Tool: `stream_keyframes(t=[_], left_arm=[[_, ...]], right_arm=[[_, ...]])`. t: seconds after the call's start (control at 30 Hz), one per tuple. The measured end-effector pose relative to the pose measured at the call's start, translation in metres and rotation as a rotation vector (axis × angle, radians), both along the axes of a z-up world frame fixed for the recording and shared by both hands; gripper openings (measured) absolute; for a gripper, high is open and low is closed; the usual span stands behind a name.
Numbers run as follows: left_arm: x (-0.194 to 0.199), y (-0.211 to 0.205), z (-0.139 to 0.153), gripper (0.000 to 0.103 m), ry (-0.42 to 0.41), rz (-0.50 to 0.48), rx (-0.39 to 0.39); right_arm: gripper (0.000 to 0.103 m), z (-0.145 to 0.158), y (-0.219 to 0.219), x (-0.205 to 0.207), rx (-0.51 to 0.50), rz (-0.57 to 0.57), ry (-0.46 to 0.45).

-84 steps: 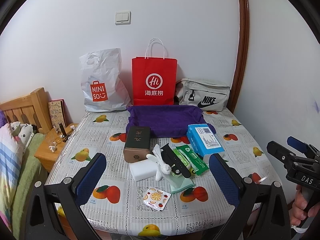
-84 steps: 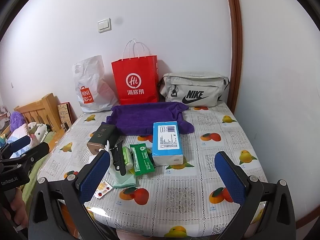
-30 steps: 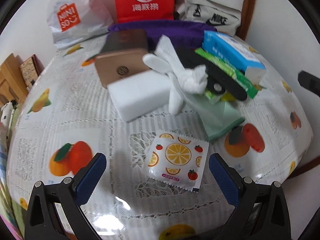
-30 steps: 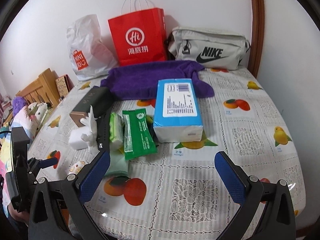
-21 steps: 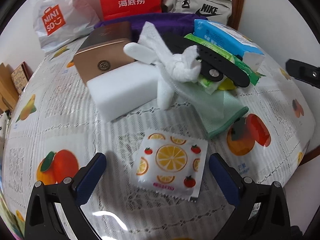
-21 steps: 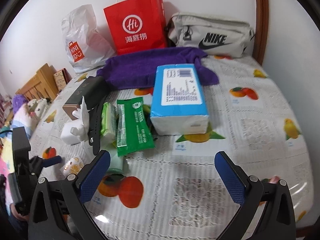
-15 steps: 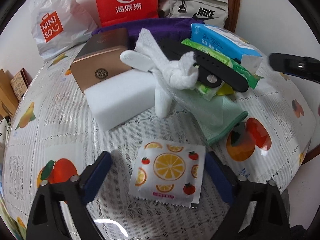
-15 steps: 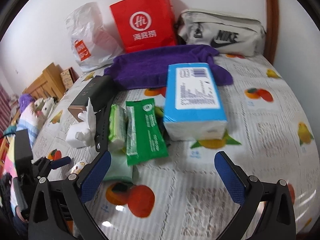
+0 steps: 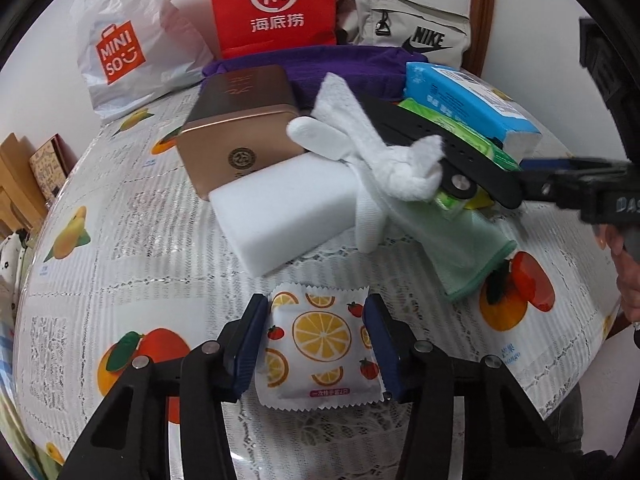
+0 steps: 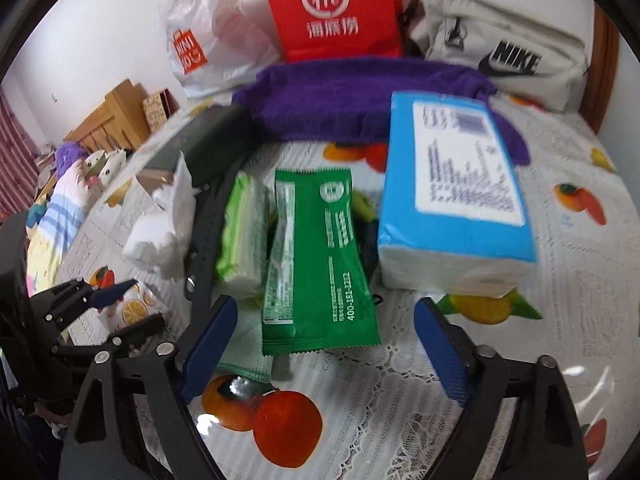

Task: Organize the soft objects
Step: 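Grasp the orange-slice print packet with left tool while right tool grasps green wet-wipe packet, then carry the orange-slice packet with left tool while right tool carries green packet toward purple towel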

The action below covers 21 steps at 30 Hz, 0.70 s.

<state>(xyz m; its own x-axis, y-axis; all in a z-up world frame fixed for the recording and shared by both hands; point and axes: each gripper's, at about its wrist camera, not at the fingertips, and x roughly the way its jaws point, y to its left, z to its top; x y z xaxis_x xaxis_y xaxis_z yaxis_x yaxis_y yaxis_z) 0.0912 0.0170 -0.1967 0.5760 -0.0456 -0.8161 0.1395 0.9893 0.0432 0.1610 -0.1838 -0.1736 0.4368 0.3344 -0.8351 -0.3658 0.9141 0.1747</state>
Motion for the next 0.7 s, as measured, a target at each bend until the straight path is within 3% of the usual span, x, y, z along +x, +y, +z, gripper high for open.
stream_keyframes(t=[0.03,0.07,0.1,0.33,0.7], left_arm=[[0.001,0.001,0.000,0.048,-0.001,0.005,0.000],[0.001,0.003,0.000,0.048,0.001,0.007,-0.009],[0.001,0.003,0.000,0.048,0.001,0.008,-0.011],[0.002,0.003,0.000,0.048,0.006,0.017,-0.006],[-0.001,0.025,0.004,0.045,0.011,0.109,-0.011]], right_arm=[[0.072,-0.004,0.001,0.002,-0.003,0.008,0.015],[0.060,-0.006,0.001,0.004,-0.005,0.010,0.025],[0.057,-0.010,0.001,0.006,-0.002,0.010,0.046],[0.054,0.005,0.000,-0.011,-0.005,0.045,-0.022],[0.054,0.014,-0.041,-0.064,-0.004,0.038,-0.013]])
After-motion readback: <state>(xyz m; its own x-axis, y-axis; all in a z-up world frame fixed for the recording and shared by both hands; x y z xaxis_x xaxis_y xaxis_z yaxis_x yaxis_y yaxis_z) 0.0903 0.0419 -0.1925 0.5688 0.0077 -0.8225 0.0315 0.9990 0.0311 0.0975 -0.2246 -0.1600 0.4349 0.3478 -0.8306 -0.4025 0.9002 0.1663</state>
